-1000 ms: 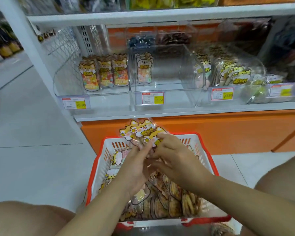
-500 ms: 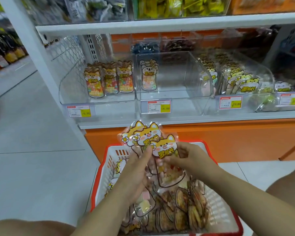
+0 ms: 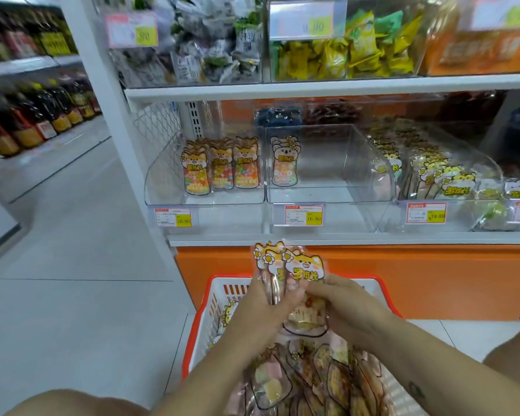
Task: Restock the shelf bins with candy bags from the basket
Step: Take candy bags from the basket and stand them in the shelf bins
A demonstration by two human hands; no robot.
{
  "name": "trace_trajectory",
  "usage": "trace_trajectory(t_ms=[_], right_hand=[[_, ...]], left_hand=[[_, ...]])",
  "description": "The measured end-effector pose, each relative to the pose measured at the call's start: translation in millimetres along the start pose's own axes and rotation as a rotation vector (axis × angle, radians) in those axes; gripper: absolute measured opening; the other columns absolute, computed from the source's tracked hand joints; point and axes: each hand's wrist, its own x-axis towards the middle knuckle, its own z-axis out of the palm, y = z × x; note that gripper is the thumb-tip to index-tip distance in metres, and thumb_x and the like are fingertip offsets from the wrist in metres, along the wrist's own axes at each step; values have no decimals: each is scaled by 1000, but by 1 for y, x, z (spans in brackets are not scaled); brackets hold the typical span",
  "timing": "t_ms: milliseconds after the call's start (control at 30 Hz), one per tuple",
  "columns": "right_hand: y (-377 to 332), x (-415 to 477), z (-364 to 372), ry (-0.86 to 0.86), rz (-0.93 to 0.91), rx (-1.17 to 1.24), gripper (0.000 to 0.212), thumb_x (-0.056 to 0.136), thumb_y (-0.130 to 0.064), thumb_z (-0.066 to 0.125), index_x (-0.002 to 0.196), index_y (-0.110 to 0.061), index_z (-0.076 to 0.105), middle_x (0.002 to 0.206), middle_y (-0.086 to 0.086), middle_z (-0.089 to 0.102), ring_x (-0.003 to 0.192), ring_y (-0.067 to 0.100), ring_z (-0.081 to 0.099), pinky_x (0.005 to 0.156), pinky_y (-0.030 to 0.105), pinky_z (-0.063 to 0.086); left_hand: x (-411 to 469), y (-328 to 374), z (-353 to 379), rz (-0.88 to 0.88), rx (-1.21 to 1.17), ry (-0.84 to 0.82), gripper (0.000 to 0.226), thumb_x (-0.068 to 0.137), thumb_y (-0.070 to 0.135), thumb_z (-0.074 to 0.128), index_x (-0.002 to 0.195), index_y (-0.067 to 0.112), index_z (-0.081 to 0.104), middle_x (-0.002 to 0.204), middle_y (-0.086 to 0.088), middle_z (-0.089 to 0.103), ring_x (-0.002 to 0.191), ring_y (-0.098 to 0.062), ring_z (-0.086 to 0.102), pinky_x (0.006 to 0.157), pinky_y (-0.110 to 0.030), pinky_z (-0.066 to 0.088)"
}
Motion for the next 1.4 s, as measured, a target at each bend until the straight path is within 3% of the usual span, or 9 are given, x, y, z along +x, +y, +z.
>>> trace_trajectory(t_ms=[100, 267, 400, 567, 733, 900, 967, 1100, 1400], right_hand=[[-18, 6, 14, -39, -6, 50, 28, 85, -1, 69, 111, 10, 66, 108, 27, 71, 95, 38, 70, 79, 41, 58], [-54, 17, 47, -37, -153, 108, 21, 90, 0, 62, 110, 7, 63, 98, 26, 72, 76, 30, 74, 59, 37, 60], [-68, 32, 76, -78, -188, -53, 49, 87, -14, 74, 128, -4, 51, 110, 18, 73, 99, 33, 72, 88, 49, 58], [-108, 52, 101, -86, -302, -95, 43, 85, -1, 68, 124, -8, 52, 106, 15, 74, 94, 29, 73, 83, 47, 59], [-140, 92, 131, -58, -457, -234, 53, 89, 2, 56, 139, -16, 47, 125, 2, 68, 113, 19, 67, 99, 43, 53], [-172, 131, 118, -79, -544, -532, 42, 93, -18, 68, 132, -17, 54, 122, -3, 68, 111, 6, 65, 97, 27, 53], [-182, 152, 100, 10, -544, -765, 50, 95, -35, 64, 140, -19, 52, 134, -5, 61, 124, 11, 57, 107, 32, 44], [-171, 178, 67, 32, -491, -1328, 51, 104, -36, 45, 153, -22, 37, 157, 1, 34, 147, 20, 25, 120, 32, 18], [-138, 185, 57, 22, -550, -1120, 51, 104, -46, 35, 152, -49, 19, 161, -23, 13, 136, -14, 5, 112, 15, 9]], left_hand=[[8, 7, -17, 34, 14, 33, 62, 77, 74, 61, 130, 44, 47, 119, 28, 65, 111, 6, 60, 101, -26, 47], [20, 23, -54, 37, -2, 6, 36, 88, 52, 66, 120, 49, 50, 110, 31, 67, 101, 12, 62, 84, -10, 49], [32, 38, -78, -19, -47, -113, 49, 83, 62, 68, 127, 47, 54, 119, 16, 71, 112, -4, 66, 104, -32, 47], [64, 60, -120, 9, -105, -50, 42, 92, 33, 70, 131, 27, 53, 103, 5, 75, 83, -6, 70, 72, -22, 51], [110, 82, -143, 164, -33, 160, 82, 79, 17, 77, 147, 28, 33, 126, 6, 67, 112, -12, 66, 102, -41, 52], [153, 87, -161, 168, -102, 217, 73, 83, -10, 72, 140, 19, 36, 127, 1, 63, 108, -10, 63, 84, -15, 55], [175, 78, -166, 138, -93, 251, 68, 85, -10, 70, 135, 22, 37, 121, 7, 63, 107, -6, 62, 86, -17, 53], [226, 50, -169, -21, -102, 297, 63, 85, -7, 69, 136, 16, 39, 122, 1, 64, 112, -17, 62, 101, -38, 51], [336, 11, -147, -241, -76, 171, 53, 73, -7, 75, 121, 11, 61, 111, -5, 73, 105, -25, 69, 99, -45, 54]])
